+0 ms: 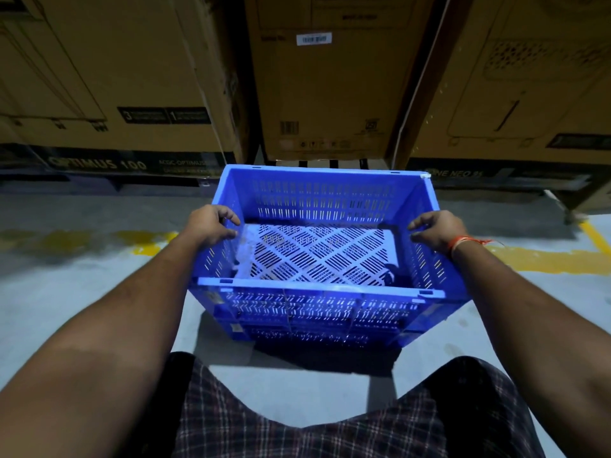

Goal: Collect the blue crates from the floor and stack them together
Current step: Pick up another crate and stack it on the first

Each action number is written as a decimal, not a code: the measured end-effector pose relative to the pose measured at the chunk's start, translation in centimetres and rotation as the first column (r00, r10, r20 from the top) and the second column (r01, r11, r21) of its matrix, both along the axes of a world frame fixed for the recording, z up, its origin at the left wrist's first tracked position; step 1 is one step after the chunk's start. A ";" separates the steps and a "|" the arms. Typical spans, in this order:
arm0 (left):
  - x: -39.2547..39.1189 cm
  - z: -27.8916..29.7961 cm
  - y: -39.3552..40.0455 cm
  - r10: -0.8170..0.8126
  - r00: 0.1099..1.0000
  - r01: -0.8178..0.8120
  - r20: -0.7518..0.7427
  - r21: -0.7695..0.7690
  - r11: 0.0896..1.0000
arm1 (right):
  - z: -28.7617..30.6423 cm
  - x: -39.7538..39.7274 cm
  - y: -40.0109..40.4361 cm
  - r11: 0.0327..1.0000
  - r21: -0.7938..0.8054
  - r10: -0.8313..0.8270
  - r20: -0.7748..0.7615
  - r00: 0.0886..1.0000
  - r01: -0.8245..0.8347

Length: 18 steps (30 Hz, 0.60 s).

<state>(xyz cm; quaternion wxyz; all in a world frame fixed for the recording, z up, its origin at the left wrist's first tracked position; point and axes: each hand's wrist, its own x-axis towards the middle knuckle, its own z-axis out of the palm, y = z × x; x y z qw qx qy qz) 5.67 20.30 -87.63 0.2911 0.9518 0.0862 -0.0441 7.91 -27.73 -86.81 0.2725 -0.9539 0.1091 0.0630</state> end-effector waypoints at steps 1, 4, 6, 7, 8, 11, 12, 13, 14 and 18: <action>0.0 -0.1 0.1 -0.003 1.000 0.003 0.002 -0.018 1.000 | -0.1 0.1 -0.1 1.000 0.017 0.003 0.007 1.000 -0.003; 0.1 -0.3 0.5 -0.002 1.000 0.002 0.002 -0.032 0.999 | -0.2 0.3 -0.1 0.999 0.039 0.012 0.004 1.000 -0.012; 0.2 -0.3 0.4 0.006 1.000 -0.006 -0.008 -0.005 1.000 | -0.4 0.4 -0.2 1.000 0.019 0.021 0.005 1.000 -0.021; 0.3 -0.2 0.3 0.011 1.000 -0.011 -0.014 0.014 1.000 | -0.6 0.6 -0.3 1.000 -0.001 0.023 0.007 1.000 -0.023; 0.5 -0.1 0.1 0.022 1.000 -0.021 -0.022 0.037 0.999 | -0.6 0.6 -0.3 0.999 -0.026 0.026 0.008 1.000 -0.025; 0.8 0.6 -1.0 0.077 0.996 -0.068 -0.037 0.212 0.975 | -1.0 0.7 -0.5 0.991 -0.124 0.047 0.010 0.999 -0.045; 0.6 1.0 -1.6 0.098 0.995 -0.087 -0.027 0.275 0.958 | -1.0 0.3 -0.5 0.990 -0.134 0.052 0.014 0.999 -0.049; 0.2 1.7 -2.3 0.111 0.994 -0.105 -0.002 0.309 0.945 | -0.7 -0.3 -0.4 0.988 -0.144 0.053 0.039 0.998 -0.047; -0.3 2.6 -3.1 0.103 0.994 -0.104 0.020 0.323 0.941 | -0.1 -1.3 -0.3 0.986 -0.162 0.056 0.083 0.995 -0.042; -3.2 9.8 -6.4 -0.062 0.995 0.080 -0.074 0.276 0.958 | 6.6 -5.7 0.7 0.990 -0.103 0.105 0.107 0.989 -0.094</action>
